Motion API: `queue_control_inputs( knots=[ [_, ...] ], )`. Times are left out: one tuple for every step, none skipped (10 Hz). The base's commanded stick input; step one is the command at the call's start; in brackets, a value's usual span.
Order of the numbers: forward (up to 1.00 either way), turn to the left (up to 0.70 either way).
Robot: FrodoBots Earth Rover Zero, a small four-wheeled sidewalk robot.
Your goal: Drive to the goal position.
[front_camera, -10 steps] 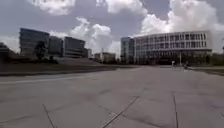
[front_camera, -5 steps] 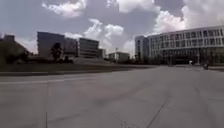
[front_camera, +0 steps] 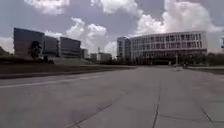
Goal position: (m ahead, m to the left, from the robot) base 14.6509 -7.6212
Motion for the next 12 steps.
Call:
queue_control_inputs(
  knots=[
    [0.70, -0.32],
    [0.70, -0.32],
    [0.70, -0.32],
    [0.70, -0.32],
    [0.70, -0.32],
    [0.70, -0.22],
    [0.70, -0.01],
    [0.70, 0.03],
    [0.70, 0.03],
    [0.70, 0.03],
    [0.70, 0.03],
    [0.70, 0.03]
  ],
)
